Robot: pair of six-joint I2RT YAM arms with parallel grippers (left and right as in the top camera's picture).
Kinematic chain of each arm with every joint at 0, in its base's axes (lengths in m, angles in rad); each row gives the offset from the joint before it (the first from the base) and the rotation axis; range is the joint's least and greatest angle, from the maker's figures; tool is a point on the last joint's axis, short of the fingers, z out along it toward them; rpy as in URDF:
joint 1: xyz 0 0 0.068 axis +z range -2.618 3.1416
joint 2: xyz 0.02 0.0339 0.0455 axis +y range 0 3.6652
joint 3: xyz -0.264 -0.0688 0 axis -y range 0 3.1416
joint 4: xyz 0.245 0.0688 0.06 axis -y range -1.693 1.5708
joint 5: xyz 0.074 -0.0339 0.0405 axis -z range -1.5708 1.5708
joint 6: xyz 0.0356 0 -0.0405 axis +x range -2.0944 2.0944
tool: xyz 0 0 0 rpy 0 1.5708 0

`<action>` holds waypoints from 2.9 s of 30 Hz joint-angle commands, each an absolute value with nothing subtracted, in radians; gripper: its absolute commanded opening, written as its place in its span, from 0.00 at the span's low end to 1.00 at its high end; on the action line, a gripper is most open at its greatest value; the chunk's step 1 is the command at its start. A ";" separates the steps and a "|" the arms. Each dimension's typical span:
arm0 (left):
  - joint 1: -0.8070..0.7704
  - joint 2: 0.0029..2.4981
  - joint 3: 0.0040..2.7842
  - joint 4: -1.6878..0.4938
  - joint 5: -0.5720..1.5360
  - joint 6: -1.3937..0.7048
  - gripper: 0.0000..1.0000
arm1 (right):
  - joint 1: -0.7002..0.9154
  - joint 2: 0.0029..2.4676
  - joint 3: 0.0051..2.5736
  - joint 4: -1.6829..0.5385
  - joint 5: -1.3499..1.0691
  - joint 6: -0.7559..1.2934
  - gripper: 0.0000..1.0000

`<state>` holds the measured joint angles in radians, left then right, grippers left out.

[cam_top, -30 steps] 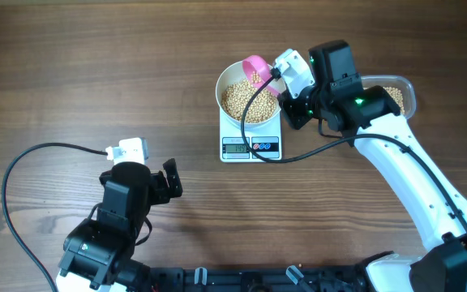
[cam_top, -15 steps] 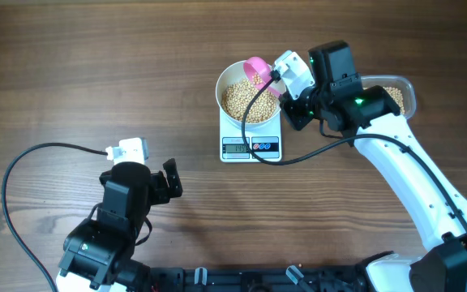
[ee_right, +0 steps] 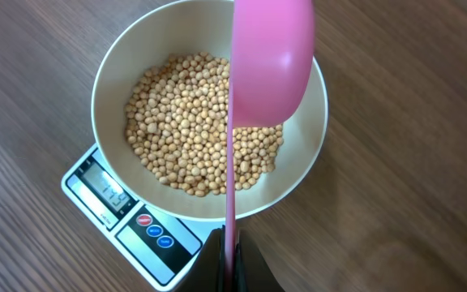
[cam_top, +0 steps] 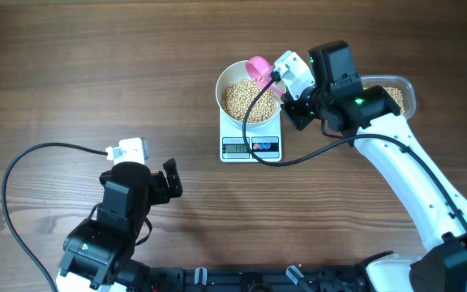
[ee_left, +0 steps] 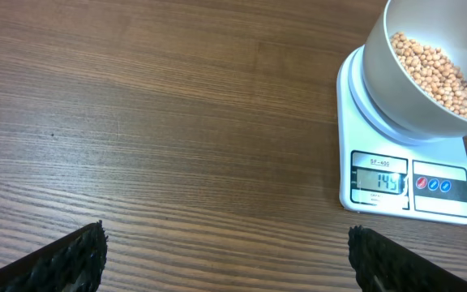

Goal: Scoop item into bowl and weigh 150g on scale

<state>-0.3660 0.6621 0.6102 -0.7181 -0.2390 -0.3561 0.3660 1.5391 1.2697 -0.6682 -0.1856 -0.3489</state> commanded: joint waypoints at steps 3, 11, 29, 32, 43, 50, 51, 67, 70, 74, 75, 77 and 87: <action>-0.360 0.661 0.604 -0.716 -0.252 -0.345 1.00 | 0.373 1.556 1.269 -0.672 -0.293 -0.225 0.04; -0.360 0.661 0.604 -0.716 -0.252 -0.345 1.00 | 0.371 1.556 1.269 -0.670 -0.341 -0.153 0.04; -0.360 0.661 0.604 -0.716 -0.252 -0.345 1.00 | 0.175 1.473 1.279 -0.608 -0.451 -0.046 0.04; -0.360 0.661 0.604 -0.716 -0.252 -0.345 1.00 | 0.073 1.421 1.279 -0.615 -0.506 -0.045 0.04; -0.360 0.661 0.604 -0.716 -0.252 -0.345 1.00 | -0.281 1.381 1.279 -0.767 -0.488 -0.102 0.04; -0.360 0.661 0.604 -0.716 -0.252 -0.345 1.00 | -0.345 1.385 1.275 -0.897 -0.136 -0.184 0.04; -0.360 0.661 0.604 -0.716 -0.252 -0.345 1.00 | -0.345 1.385 1.273 -0.902 -0.102 -0.185 0.04; -0.360 0.661 0.604 -0.716 -0.252 -0.345 1.00 | -0.138 1.478 1.267 -0.936 0.218 -0.338 0.04; -0.360 0.661 0.604 -0.716 -0.252 -0.345 1.00 | -0.126 1.478 1.267 -0.932 0.129 -0.289 0.04; -0.360 0.661 0.604 -0.716 -0.252 -0.345 1.00 | -0.126 1.478 1.267 -0.905 -0.001 -0.220 0.04; -0.360 0.661 0.604 -0.716 -0.252 -0.345 1.00 | -0.125 1.477 1.268 -0.901 -0.001 -0.207 0.04; -0.360 0.661 0.604 -0.716 -0.252 -0.345 1.00 | -0.126 1.477 1.269 -0.902 -0.001 -0.207 0.04; -0.360 0.661 0.604 -0.596 -0.323 -0.371 1.00 | -0.125 1.477 1.269 -0.869 -0.001 -0.208 0.04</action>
<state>-0.3660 0.6621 0.6071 -0.6670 -0.2733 -0.3534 -0.1287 1.4673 1.2690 -0.8680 0.0185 -0.2249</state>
